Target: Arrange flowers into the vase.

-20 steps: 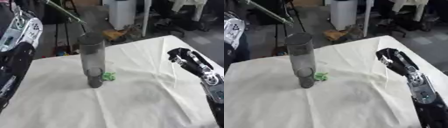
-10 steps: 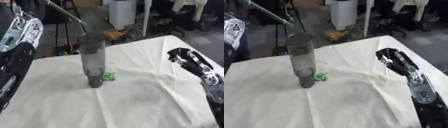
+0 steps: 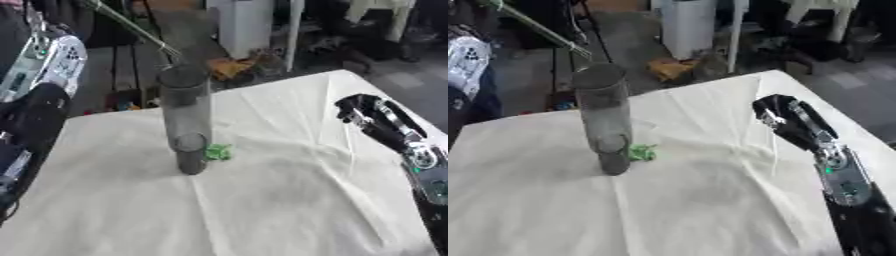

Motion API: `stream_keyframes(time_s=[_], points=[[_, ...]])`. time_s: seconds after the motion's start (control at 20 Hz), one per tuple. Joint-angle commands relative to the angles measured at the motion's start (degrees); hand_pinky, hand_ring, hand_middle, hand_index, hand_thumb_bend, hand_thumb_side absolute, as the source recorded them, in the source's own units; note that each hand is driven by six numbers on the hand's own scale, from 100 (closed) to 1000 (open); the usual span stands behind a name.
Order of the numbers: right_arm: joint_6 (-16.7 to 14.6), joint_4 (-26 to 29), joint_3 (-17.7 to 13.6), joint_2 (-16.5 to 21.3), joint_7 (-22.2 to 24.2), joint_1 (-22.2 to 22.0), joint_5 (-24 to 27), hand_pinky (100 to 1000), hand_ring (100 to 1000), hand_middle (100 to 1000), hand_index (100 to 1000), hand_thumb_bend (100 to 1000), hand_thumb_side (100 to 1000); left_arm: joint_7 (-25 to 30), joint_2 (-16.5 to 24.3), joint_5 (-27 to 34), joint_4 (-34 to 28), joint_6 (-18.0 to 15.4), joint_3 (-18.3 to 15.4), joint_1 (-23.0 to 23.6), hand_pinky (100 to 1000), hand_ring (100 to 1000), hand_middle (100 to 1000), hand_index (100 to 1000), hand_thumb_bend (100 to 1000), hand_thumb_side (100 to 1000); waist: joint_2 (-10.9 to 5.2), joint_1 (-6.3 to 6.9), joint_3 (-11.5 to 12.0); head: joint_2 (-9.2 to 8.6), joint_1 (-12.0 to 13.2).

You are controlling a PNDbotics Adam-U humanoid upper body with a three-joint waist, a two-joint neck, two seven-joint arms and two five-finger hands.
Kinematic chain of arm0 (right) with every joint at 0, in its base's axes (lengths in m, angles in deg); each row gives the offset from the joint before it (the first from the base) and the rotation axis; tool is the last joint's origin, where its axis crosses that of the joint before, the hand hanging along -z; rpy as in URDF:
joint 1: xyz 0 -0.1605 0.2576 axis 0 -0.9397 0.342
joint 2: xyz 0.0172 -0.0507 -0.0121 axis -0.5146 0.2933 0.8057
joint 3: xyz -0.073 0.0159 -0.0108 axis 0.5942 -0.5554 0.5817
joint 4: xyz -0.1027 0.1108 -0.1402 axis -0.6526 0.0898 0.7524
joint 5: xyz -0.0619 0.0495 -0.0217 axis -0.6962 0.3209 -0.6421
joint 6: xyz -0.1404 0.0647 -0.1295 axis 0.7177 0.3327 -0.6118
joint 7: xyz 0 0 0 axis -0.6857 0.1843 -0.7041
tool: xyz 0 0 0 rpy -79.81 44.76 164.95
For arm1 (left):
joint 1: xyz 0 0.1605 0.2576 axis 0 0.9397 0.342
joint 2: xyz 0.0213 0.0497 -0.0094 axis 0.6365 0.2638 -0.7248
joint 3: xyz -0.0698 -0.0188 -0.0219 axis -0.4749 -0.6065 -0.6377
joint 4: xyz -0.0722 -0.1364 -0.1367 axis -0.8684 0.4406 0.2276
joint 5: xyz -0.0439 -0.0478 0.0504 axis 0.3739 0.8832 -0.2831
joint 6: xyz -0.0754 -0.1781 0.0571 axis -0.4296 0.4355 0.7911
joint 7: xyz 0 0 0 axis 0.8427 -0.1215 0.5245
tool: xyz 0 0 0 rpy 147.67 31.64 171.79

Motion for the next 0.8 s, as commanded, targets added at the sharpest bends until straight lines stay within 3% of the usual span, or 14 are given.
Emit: stream_keyframes(time_s=[0.05,0.8], points=[[-0.1,1.0,-0.3,0.9,0.0,0.9,-0.2,634,644,532,729,349,777,0.2,1.9,2.2,-1.1,0.6,-0.1,-1.0,100,100,100,100,763,817,-0.89,-0.30,0.2,0.20,-0.2],[0.0,1.1,-0.3,1.0,0.0,0.7,-0.1,634,643,532,728,349,777,1.5,1.8,7.6,-1.7,2.0,0.6,-0.8,100,100,100,100,760,823,-0.97,-0.27,0.3,0.35,-0.5]])
